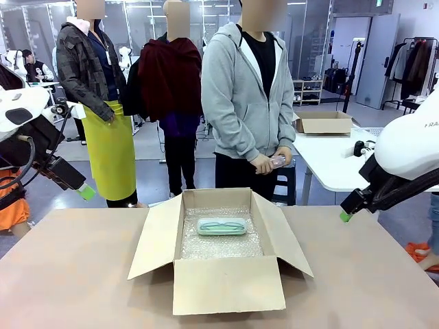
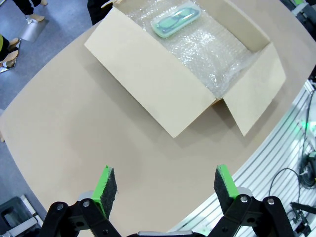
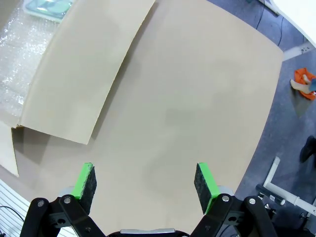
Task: Pack the glasses set securely to prepare it for shipping.
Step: Put the Glasses case from the right side of the table into the Package Box.
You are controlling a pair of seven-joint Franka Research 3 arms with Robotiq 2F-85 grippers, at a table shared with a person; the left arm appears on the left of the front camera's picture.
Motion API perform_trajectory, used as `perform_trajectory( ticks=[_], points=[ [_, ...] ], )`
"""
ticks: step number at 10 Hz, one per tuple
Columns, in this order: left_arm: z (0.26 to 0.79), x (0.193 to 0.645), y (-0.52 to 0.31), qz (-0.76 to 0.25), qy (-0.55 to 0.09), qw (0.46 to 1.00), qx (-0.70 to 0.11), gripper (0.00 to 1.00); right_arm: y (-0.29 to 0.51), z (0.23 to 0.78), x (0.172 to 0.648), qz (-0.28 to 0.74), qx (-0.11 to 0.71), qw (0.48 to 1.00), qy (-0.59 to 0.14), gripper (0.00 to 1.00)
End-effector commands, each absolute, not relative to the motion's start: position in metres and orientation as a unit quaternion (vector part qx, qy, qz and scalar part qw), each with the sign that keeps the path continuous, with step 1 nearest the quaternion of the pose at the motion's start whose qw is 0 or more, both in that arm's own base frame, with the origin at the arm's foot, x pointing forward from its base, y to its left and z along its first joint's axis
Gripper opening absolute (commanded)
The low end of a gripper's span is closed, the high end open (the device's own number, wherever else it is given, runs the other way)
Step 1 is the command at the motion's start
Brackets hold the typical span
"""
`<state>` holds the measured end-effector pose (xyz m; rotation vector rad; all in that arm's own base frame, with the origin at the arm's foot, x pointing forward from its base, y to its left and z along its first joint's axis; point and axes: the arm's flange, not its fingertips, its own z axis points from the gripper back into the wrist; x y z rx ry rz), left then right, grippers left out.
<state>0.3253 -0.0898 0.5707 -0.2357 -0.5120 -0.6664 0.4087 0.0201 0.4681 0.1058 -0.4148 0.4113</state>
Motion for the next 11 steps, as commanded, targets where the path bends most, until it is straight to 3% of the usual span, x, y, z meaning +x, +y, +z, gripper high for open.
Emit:
perform_trajectory(
  ticks=[1, 11],
  points=[
    [0.5717, 0.3271, -0.0883, -0.327, -0.257, 0.901, -0.122, 1.0, 0.0211, 0.4697, 0.4107, 0.203, 0.054, 0.957, -0.201, 1.0],
    [0.5717, 0.3271, -0.0883, -0.327, -0.257, 0.901, -0.122, 1.0, 0.0211, 0.4697, 0.4107, 0.203, 0.054, 0.957, -0.201, 1.0]
  ],
)
